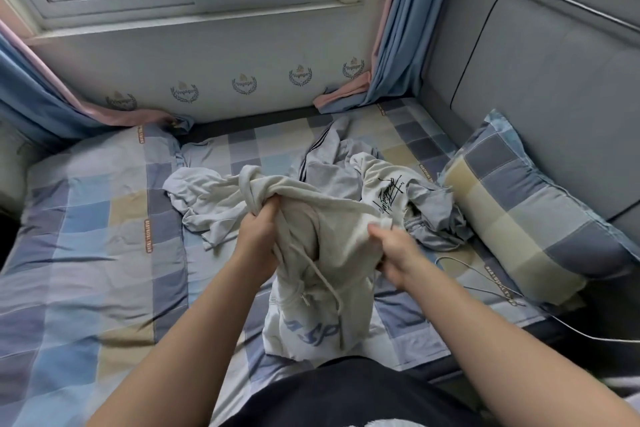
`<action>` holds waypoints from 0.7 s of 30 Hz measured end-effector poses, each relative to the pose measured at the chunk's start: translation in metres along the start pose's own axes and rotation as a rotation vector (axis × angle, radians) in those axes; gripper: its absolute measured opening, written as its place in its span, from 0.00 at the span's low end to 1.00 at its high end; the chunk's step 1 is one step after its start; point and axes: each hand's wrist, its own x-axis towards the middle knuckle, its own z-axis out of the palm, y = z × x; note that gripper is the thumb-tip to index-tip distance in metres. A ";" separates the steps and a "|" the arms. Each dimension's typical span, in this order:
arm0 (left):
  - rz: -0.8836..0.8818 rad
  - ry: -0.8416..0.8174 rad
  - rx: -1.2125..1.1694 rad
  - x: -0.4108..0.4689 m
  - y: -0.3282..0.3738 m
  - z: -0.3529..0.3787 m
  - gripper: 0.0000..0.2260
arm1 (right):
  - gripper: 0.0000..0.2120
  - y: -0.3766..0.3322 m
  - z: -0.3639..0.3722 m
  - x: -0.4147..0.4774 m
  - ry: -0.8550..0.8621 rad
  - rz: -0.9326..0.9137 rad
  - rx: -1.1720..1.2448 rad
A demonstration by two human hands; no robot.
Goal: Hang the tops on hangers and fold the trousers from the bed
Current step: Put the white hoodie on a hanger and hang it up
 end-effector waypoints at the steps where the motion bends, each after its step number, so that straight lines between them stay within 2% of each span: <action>1: 0.000 0.006 0.043 0.004 -0.001 -0.005 0.11 | 0.07 -0.014 0.000 -0.003 -0.021 -0.032 -0.028; 2: 0.002 0.022 0.090 0.009 -0.004 -0.009 0.14 | 0.04 -0.027 0.001 -0.007 -0.049 -0.066 -0.083; 4: 0.005 0.076 0.197 0.015 -0.011 -0.017 0.18 | 0.06 -0.048 0.003 -0.017 -0.083 -0.175 -0.217; 8: 0.018 0.171 0.505 0.027 -0.035 -0.032 0.18 | 0.08 -0.069 0.013 -0.043 -0.103 -0.350 -0.305; 12: -0.037 0.203 0.815 0.029 -0.056 -0.037 0.31 | 0.08 -0.078 0.018 -0.062 -0.106 -0.406 -0.319; 14: -0.254 0.055 0.761 0.021 -0.063 -0.031 0.31 | 0.08 -0.079 0.018 -0.069 -0.117 -0.406 -0.292; 16: -0.586 -0.172 0.593 0.009 -0.069 -0.022 0.26 | 0.08 -0.080 0.019 -0.074 -0.137 -0.393 -0.242; 17: -0.687 -0.237 0.517 0.005 -0.074 -0.018 0.26 | 0.08 -0.080 0.019 -0.077 -0.147 -0.375 -0.212; 19: -0.726 -0.231 0.390 0.004 -0.090 -0.011 0.29 | 0.08 -0.080 0.019 -0.081 -0.183 -0.303 -0.115; 21: -0.677 -0.147 0.308 0.004 -0.099 -0.005 0.31 | 0.08 -0.081 0.015 -0.086 -0.218 -0.218 -0.004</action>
